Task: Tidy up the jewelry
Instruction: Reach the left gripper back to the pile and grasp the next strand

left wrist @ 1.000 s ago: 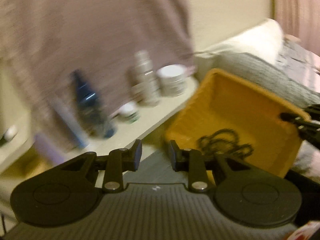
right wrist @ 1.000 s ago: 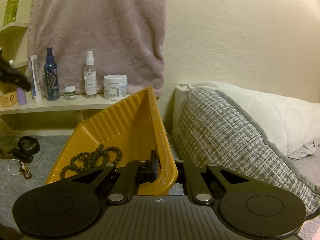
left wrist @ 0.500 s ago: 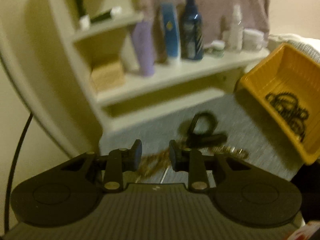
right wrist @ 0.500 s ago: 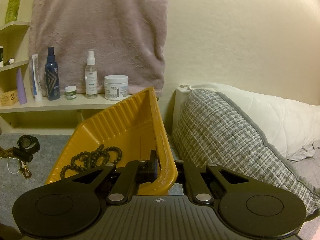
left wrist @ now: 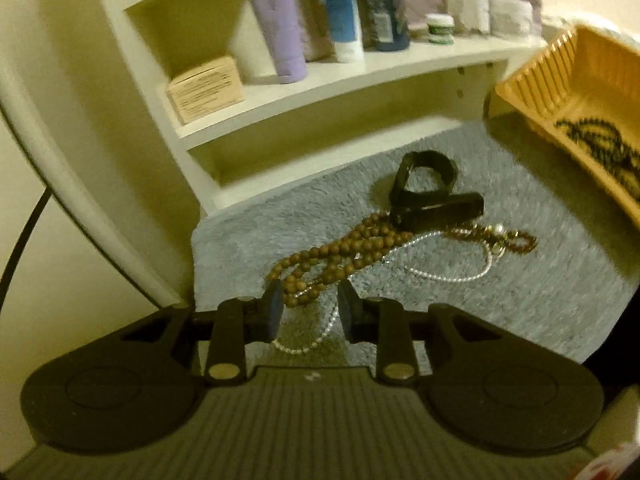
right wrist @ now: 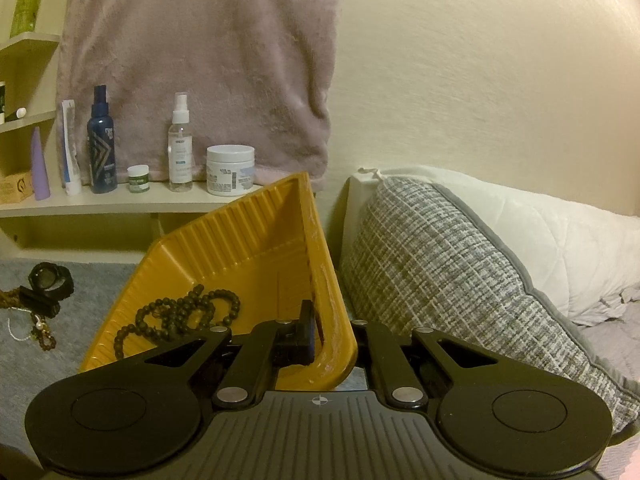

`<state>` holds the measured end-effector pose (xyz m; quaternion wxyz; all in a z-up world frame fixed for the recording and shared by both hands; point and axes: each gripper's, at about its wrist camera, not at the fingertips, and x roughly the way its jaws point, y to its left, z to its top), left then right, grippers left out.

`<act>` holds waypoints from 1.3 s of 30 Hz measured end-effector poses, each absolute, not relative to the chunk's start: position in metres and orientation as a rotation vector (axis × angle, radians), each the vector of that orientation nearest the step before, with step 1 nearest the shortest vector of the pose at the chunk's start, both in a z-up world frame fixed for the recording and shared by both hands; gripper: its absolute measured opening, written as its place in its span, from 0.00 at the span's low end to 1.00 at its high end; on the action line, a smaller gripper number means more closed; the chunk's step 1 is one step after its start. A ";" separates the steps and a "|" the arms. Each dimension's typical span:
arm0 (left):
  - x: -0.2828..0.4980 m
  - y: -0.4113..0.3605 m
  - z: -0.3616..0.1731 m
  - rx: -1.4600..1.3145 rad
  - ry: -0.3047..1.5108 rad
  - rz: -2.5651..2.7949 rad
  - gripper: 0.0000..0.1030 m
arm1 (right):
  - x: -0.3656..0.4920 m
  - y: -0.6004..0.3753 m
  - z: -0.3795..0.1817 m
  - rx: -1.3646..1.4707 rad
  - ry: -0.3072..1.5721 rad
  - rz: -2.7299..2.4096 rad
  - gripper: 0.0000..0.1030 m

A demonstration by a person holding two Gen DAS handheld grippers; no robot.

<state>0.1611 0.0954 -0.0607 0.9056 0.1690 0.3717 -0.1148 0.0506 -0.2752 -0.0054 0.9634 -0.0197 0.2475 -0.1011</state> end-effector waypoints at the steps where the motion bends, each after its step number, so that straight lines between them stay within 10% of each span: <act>1: 0.163 0.093 -0.063 0.375 0.764 -0.244 0.25 | 0.051 -0.275 -0.005 -0.040 0.502 -0.205 0.06; 17: 0.193 0.083 -0.088 0.799 0.777 -0.505 0.26 | 0.052 -0.277 -0.007 -0.047 0.508 -0.214 0.06; 25: 0.204 0.086 -0.078 0.749 0.856 -0.539 0.05 | 0.053 -0.276 -0.007 -0.051 0.507 -0.217 0.06; 39: 0.184 0.088 0.006 0.544 0.673 -0.519 0.05 | 0.050 -0.277 -0.007 -0.044 0.499 -0.211 0.06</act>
